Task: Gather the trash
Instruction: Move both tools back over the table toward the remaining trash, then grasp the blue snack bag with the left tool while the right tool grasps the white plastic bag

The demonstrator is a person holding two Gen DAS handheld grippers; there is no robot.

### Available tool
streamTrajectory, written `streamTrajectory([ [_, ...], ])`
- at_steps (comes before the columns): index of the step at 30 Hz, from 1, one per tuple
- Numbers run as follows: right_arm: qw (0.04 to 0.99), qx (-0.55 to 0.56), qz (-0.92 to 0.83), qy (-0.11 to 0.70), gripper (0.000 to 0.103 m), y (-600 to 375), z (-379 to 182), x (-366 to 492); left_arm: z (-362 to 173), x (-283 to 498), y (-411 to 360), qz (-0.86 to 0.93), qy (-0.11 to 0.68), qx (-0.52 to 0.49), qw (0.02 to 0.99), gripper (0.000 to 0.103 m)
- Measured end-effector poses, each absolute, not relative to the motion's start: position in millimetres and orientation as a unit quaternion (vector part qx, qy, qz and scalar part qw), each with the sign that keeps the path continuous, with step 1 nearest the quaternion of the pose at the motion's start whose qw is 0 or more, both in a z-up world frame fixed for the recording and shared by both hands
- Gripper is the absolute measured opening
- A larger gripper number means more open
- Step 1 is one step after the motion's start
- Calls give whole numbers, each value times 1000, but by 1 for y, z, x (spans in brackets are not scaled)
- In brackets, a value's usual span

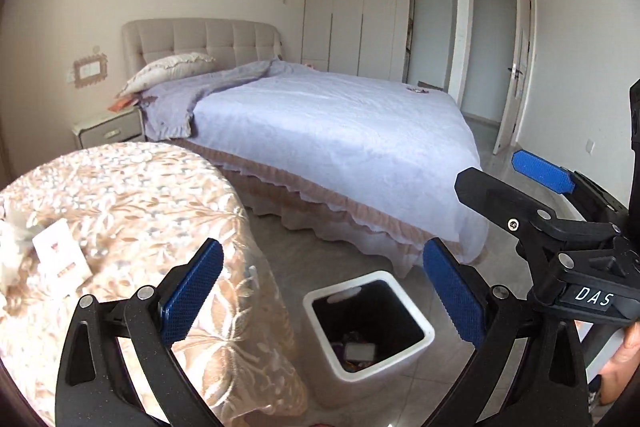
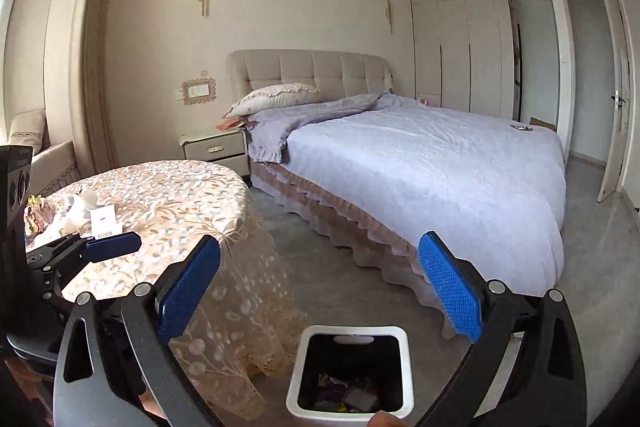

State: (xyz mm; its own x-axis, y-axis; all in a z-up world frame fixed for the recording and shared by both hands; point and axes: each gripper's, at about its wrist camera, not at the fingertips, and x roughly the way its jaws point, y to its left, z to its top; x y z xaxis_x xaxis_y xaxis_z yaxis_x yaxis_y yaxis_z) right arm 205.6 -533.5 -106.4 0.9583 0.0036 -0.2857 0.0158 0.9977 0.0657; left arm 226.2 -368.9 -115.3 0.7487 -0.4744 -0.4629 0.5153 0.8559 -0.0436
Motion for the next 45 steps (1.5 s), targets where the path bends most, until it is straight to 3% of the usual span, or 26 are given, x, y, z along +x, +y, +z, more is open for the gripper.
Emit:
streamTrajectory([
  [8,978,70,125,151,99,-476,-86,215,-98,216,-290,-163,218,27,962,98],
  [17,960,15,209,185,99,-383,-79,240,-93,214,-199,-95,226,21,969,98],
  [45,910,-53,319,257,99,-190,-100,317,-106,218,3,99,240,7,966,98],
])
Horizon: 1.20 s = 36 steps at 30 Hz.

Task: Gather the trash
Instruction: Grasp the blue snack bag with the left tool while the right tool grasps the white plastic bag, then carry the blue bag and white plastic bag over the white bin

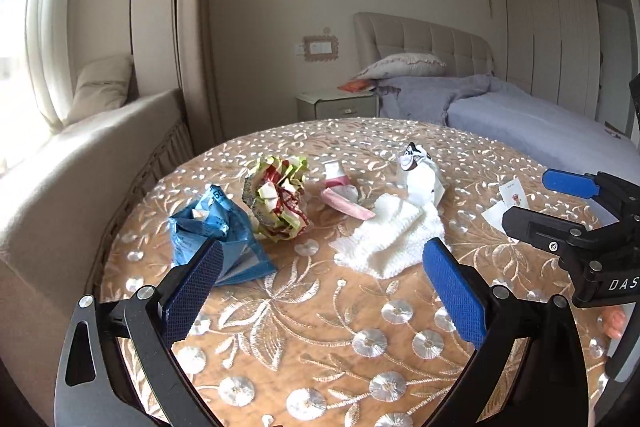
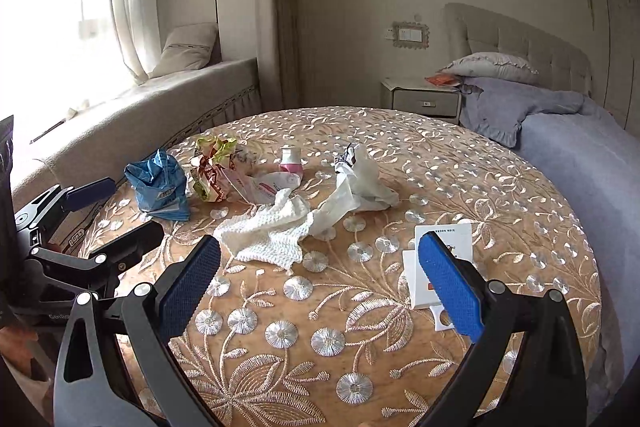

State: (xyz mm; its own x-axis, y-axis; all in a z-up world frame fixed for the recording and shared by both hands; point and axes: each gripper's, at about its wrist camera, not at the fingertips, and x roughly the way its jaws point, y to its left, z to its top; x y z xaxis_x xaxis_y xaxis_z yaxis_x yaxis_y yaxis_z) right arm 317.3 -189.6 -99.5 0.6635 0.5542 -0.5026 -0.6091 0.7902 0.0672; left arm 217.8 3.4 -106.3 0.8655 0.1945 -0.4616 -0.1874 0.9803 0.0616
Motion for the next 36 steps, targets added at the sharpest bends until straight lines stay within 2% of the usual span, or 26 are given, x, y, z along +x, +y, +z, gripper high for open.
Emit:
streamTrajectory([
  [9,897,-60,286,332,99,-133,-123,370,-107,240,70,171,250,-9,953,98],
  [15,894,-72,240,371,97,-114,-139,401,-120,268,98,167,304,-43,937,98],
  [17,884,-61,245,393,89,-113,-145,410,-125,278,104,167,324,-40,930,98],
  [19,873,-41,261,409,68,-114,-150,417,-130,287,108,158,343,-44,925,98],
  [20,869,-32,272,413,61,-115,-151,419,-132,290,110,150,350,-48,924,96],
  [21,865,-28,280,414,47,-115,-151,420,-135,293,112,146,358,-51,921,91],
  [22,865,-26,287,412,37,-113,-150,418,-138,298,112,140,370,-54,917,76],
  [25,869,-33,292,399,24,-112,-145,412,-140,303,109,142,375,-39,915,70],
  [26,871,-35,293,392,24,-113,-143,409,-140,304,106,143,377,-31,914,63],
  [29,881,-44,296,366,22,-115,-133,399,-137,298,99,147,366,-17,919,59],
  [36,891,-21,309,332,22,-139,-106,371,-119,265,91,132,331,-32,934,58],
])
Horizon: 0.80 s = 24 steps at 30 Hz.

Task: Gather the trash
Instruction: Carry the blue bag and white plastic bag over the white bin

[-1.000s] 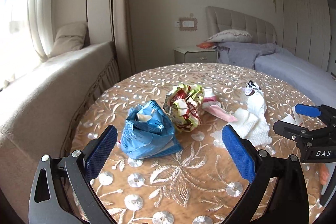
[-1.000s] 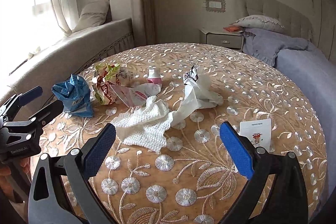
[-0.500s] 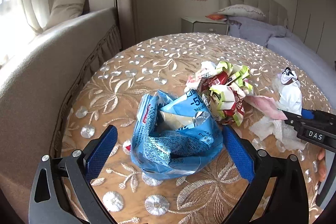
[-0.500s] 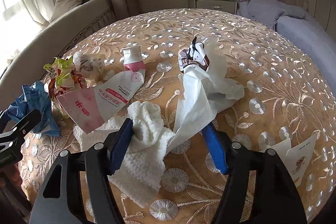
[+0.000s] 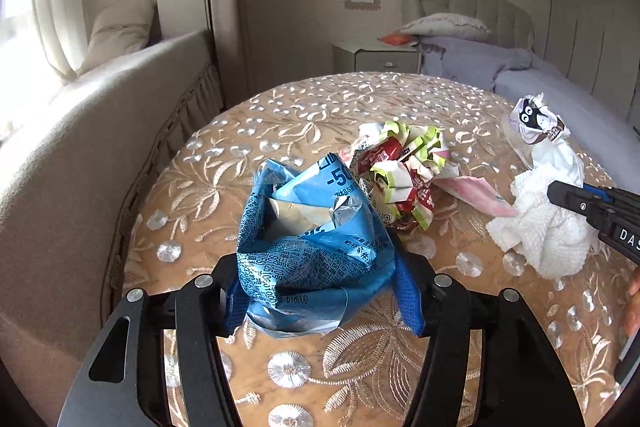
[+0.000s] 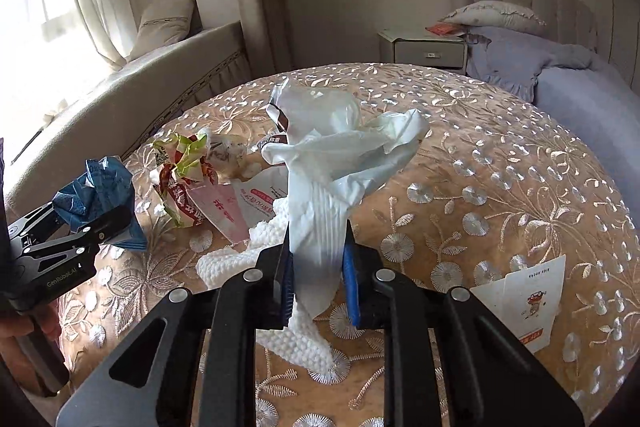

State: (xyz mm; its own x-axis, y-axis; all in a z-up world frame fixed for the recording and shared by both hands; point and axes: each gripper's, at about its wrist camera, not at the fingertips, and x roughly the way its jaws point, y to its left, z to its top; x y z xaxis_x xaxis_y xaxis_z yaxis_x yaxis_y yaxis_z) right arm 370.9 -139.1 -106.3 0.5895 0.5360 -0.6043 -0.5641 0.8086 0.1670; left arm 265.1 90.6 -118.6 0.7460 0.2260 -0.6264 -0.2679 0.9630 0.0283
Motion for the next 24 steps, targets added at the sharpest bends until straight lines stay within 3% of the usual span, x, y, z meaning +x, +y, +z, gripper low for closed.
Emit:
streamTrajectory([
  [12,912,14,302,277,22,-209,-57,310,-75,200,41,100,283,-48,953,59],
  [24,944,22,223,243,22,-332,-41,249,-58,174,-86,-25,258,-24,966,59],
])
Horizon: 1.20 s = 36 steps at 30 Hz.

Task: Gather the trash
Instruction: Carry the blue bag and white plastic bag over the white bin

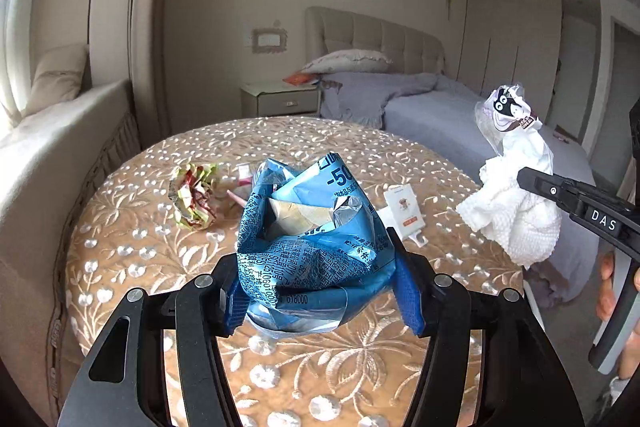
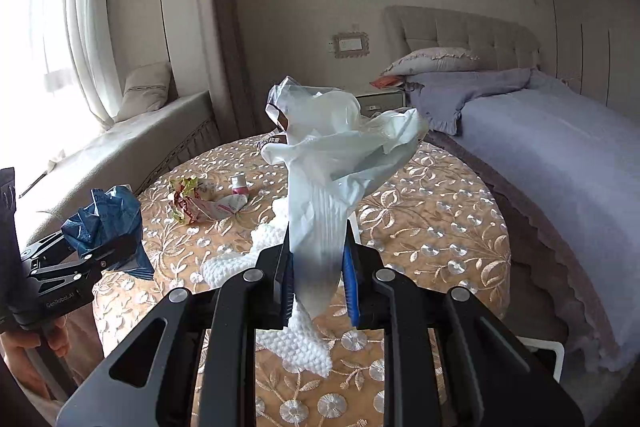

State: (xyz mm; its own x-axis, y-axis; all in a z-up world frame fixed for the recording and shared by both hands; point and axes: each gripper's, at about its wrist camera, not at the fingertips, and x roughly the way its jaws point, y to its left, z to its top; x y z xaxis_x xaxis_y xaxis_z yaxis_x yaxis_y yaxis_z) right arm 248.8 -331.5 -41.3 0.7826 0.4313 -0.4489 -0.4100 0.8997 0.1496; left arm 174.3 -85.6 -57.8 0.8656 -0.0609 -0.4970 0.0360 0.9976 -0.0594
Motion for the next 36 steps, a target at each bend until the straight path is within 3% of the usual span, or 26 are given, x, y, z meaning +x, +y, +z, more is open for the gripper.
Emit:
streamTrajectory([
  [20,952,98,30,288,22,-542,-104,212,-101,211,-330,-275,284,70,916,59],
  [36,931,83,-1,357,22,-615,-200,261,-203,263,-453,-389,349,130,843,59],
])
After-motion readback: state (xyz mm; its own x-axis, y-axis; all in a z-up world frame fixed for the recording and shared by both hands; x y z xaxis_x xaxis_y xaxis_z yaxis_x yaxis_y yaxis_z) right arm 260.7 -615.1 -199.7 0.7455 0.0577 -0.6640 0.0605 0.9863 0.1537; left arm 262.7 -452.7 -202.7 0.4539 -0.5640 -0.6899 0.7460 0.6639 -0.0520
